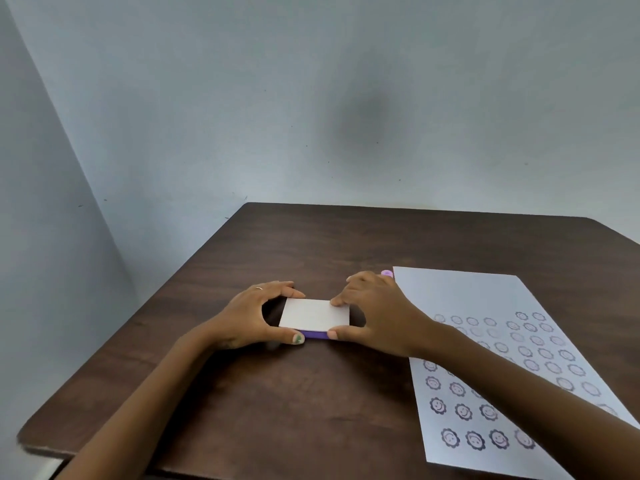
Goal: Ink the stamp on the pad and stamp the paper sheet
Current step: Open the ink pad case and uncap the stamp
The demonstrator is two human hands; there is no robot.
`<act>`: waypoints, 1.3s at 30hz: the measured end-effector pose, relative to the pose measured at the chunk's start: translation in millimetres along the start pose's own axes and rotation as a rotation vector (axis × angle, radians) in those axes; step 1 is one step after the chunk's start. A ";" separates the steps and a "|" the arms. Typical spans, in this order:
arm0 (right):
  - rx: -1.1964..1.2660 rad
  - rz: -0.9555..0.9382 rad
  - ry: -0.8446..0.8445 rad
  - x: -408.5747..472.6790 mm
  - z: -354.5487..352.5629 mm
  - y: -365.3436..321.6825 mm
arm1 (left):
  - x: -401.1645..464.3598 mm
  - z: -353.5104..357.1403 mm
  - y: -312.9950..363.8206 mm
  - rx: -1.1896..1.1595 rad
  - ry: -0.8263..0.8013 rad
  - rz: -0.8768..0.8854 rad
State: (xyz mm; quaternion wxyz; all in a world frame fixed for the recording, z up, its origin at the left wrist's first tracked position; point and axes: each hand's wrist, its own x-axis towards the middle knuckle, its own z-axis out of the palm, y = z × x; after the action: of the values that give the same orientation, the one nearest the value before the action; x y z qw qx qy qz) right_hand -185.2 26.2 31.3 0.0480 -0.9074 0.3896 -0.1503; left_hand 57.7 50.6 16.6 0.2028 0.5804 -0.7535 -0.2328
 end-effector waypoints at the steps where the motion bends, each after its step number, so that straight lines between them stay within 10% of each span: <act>1: -0.001 -0.012 -0.002 -1.3 0.5 -3.2 | -5.2 -0.9 -1.3 -0.003 0.004 0.000; 23: 0.365 0.099 0.081 25.9 -13.2 -9.3 | -21.2 -1.9 4.3 -0.062 0.060 -0.025; 39: -0.297 0.078 0.222 54.3 10.5 2.9 | -21.9 -0.3 3.0 -0.141 0.073 -0.025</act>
State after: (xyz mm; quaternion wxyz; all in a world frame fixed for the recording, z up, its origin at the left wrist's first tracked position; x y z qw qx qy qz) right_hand -148.5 -15.3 33.5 -0.1242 -0.8666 0.4453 -0.1882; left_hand 60.8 72.5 17.8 0.2676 0.5821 -0.7201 -0.2666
